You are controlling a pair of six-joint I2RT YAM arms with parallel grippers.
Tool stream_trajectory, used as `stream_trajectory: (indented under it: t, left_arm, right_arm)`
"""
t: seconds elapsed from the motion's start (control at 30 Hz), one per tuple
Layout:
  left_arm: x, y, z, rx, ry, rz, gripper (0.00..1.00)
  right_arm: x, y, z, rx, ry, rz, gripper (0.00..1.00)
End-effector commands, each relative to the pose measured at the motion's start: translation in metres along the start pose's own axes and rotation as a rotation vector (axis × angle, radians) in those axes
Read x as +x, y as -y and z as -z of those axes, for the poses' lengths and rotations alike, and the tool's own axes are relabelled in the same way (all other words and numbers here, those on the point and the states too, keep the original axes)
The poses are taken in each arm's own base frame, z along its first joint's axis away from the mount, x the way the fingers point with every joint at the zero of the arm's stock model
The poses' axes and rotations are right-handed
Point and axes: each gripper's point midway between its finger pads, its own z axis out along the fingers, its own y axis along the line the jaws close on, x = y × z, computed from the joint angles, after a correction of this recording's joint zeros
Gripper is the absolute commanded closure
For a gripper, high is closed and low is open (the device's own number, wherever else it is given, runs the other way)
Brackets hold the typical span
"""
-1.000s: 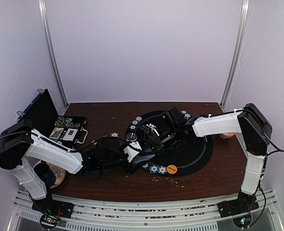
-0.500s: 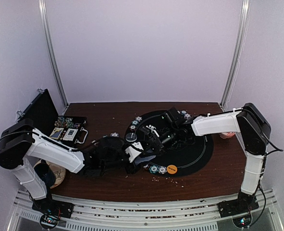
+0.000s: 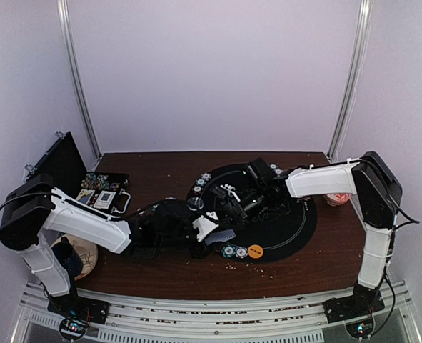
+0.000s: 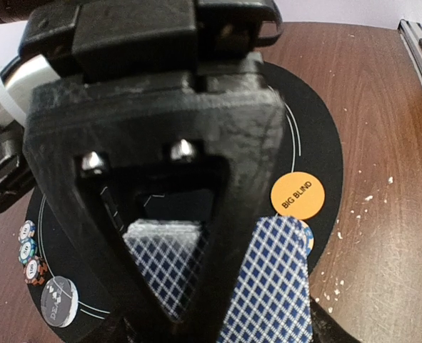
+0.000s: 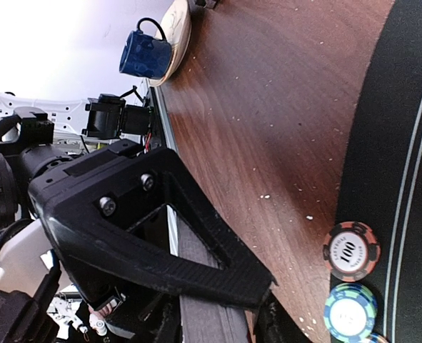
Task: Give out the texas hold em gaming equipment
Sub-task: Pass from the right arm to the left
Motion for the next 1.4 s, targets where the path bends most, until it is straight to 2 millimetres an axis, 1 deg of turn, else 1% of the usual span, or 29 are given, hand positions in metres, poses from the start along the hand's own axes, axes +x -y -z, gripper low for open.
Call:
stream_trajectory:
  t: [0.0, 0.2, 0.5, 0.6, 0.7, 0.8, 1.13, 1.37]
  left_arm:
    - [-0.002, 0.001, -0.006, 0.004, -0.02, -0.001, 0.94]
    - [0.001, -0.005, -0.006, -0.029, -0.038, 0.003, 0.94]
    - [0.002, -0.009, -0.003, -0.037, -0.049, 0.017, 0.94]
    - [0.003, -0.011, -0.003, -0.032, -0.052, 0.022, 0.94]
    - [0.003, -0.012, -0.001, -0.028, -0.049, 0.03, 0.97]
    - [0.001, -0.011, 0.0, -0.022, -0.041, 0.033, 0.97]
    - [0.0, -0.008, 0.0, -0.007, -0.03, 0.03, 0.95]
    - [0.0, -0.009, 0.0, -0.012, -0.021, 0.029, 0.94]
  right_arm:
    - [-0.007, 0.003, 0.007, -0.004, 0.006, 0.016, 0.65]
    - [-0.002, 0.01, 0.01, 0.008, -0.026, 0.014, 0.65]
    - [0.002, 0.023, 0.012, 0.032, -0.034, 0.005, 0.64]
    - [0.003, 0.026, 0.012, 0.043, -0.035, 0.009, 0.63]
    - [0.003, 0.029, 0.012, 0.054, -0.037, 0.01, 0.62]
    - [0.004, 0.032, 0.01, 0.059, -0.038, 0.007, 0.61]
    - [0.009, 0.03, 0.005, 0.001, -0.062, -0.025, 0.6]
    - [0.019, 0.024, -0.003, -0.065, -0.121, -0.04, 0.62]
